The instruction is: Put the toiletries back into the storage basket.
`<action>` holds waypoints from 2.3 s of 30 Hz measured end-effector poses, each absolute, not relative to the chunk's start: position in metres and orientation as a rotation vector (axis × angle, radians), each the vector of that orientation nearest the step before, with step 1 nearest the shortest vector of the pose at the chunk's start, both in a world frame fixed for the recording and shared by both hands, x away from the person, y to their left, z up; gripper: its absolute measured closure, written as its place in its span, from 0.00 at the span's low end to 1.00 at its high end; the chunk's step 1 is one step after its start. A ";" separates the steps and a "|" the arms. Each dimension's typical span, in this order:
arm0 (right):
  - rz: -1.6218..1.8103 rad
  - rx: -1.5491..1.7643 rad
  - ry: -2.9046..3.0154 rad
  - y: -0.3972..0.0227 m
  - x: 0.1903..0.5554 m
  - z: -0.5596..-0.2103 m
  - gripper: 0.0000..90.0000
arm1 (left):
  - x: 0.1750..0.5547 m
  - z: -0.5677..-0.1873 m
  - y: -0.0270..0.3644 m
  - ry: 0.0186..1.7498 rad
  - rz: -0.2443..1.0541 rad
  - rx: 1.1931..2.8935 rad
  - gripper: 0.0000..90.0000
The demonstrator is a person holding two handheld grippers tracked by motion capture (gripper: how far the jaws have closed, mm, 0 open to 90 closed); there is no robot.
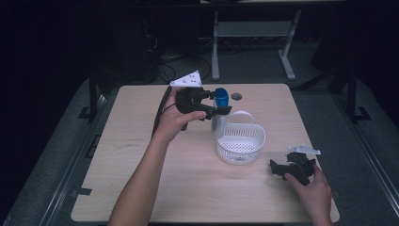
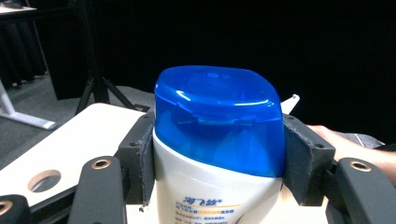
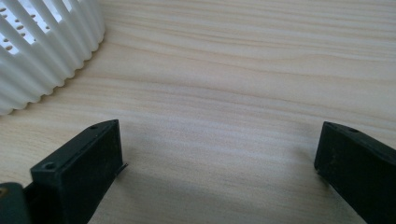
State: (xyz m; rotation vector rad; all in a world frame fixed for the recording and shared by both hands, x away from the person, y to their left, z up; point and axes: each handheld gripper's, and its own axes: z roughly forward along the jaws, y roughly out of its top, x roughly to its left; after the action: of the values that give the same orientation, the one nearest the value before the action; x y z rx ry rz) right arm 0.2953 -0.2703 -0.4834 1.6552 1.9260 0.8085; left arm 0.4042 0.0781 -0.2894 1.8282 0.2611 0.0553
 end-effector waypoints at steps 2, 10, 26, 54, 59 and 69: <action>0.808 1.654 1.927 -0.270 0.295 -0.483 0.01 | 0.404 -0.291 0.073 0.254 0.050 1.827 0.41; 0.808 1.655 1.926 -0.270 0.295 -0.483 0.01 | 0.405 -0.302 0.058 0.234 0.041 1.839 0.41; 0.808 1.654 1.928 -0.270 0.295 -0.483 0.01 | 0.407 -0.333 0.052 0.225 0.027 1.855 0.41; 0.808 1.654 1.929 -0.270 0.295 -0.483 0.01 | 0.409 -0.393 0.057 0.290 0.010 1.904 0.41; 0.808 1.654 1.929 -0.270 0.295 -0.483 0.01 | 0.407 -0.396 0.060 0.293 0.009 1.900 0.41; 0.808 1.653 1.929 -0.270 0.295 -0.483 0.01 | 0.403 -0.398 0.061 0.285 0.005 1.890 0.40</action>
State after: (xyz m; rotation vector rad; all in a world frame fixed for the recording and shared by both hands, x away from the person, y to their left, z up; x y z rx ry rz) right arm 0.2954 -0.2703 -0.4835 1.6534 1.9289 0.8081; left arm 0.4025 0.0606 -0.3984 1.8905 0.2854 0.0049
